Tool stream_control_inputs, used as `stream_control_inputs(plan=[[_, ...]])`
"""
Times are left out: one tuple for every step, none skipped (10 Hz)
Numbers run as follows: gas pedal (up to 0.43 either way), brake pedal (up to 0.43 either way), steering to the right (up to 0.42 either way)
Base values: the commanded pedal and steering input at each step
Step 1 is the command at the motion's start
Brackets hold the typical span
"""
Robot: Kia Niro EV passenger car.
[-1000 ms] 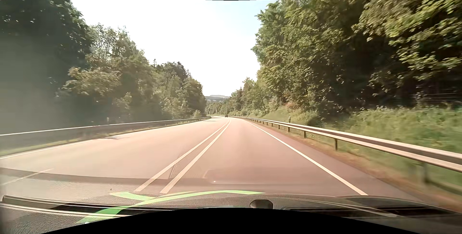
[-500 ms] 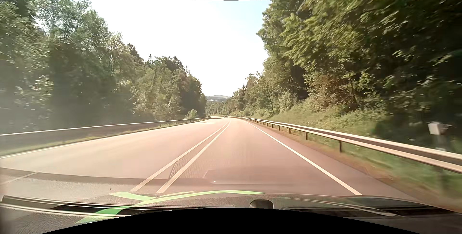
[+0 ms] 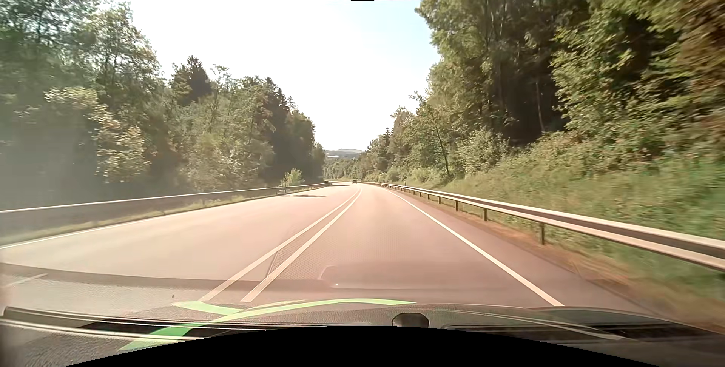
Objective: Follow the waypoints while adhering to traffic rules and regulations
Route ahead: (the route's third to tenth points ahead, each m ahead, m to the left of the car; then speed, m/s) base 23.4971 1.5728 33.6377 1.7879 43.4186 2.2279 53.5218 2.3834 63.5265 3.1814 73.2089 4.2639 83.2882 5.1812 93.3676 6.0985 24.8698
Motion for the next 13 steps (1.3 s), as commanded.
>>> stream_control_inputs(plan=[[0.157,0.000,-0.008],[0.169,0.000,-0.008],[0.169,0.000,-0.008],[0.150,0.000,-0.009],[0.150,0.000,-0.009],[0.138,0.000,-0.009],[0.138,0.000,-0.009],[0.138,0.000,-0.008],[0.138,0.000,-0.007],[0.118,0.000,-0.007],[0.098,0.000,-0.007],[0.098,0.000,-0.007],[0.087,0.000,-0.007]])
